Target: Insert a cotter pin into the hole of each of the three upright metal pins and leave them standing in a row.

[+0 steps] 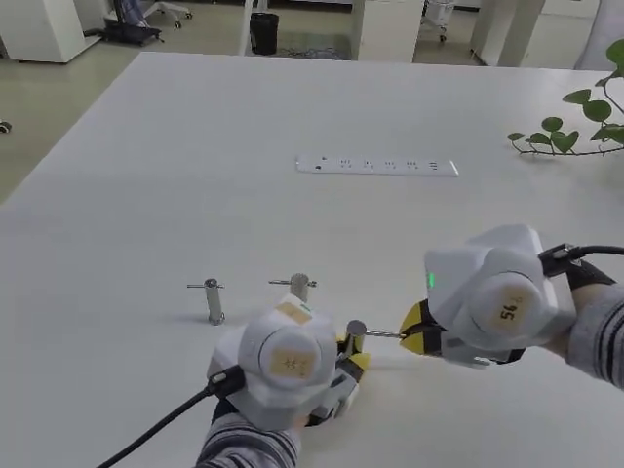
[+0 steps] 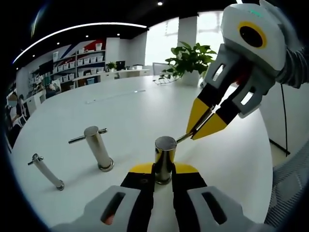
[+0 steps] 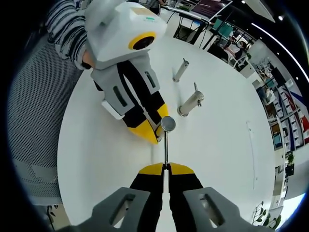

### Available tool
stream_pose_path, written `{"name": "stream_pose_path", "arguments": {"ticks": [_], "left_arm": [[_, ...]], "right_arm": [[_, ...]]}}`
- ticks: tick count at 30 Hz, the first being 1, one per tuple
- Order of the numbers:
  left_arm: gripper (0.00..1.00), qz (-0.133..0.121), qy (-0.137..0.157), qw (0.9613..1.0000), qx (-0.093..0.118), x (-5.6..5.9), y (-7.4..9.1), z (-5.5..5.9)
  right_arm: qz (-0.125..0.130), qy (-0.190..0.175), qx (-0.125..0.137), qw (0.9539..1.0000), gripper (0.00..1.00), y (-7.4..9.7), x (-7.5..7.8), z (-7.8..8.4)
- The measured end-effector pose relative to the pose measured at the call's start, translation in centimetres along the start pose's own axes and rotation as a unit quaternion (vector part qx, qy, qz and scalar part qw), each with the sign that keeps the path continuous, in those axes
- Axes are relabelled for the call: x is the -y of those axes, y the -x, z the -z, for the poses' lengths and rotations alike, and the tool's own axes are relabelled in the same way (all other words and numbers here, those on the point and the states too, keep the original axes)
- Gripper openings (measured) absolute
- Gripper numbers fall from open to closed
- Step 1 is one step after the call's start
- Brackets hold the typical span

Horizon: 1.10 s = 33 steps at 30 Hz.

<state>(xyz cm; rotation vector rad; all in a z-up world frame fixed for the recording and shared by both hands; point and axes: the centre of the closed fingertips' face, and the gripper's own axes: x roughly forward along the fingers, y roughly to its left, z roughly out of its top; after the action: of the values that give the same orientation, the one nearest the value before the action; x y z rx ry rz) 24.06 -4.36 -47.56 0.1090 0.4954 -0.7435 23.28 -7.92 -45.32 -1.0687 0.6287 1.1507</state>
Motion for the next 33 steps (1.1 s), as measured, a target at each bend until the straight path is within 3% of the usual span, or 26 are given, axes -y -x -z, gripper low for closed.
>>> {"name": "stream_pose_path", "arguments": {"ticks": [11, 23, 33], "left_arm": [[0.1, -0.005, 0.006, 1.0, 0.003, -0.1, -0.1, 0.1], [0.09, -0.014, 0.011, 0.9998, 0.007, -0.1, -0.1, 0.1], [0.09, -0.024, 0.019, 0.9995, 0.011, -0.1, -0.2, 0.2]], "right_arm": [[-0.004, -0.013, 0.019, 0.9997, 0.0, 0.1, -0.3, -0.5], [0.005, 0.011, 0.018, 0.9998, 0.0, -0.9, -0.1, -1.6], [0.008, 0.006, 0.032, 0.9994, 0.0, -0.9, 0.0, -2.5]]}}
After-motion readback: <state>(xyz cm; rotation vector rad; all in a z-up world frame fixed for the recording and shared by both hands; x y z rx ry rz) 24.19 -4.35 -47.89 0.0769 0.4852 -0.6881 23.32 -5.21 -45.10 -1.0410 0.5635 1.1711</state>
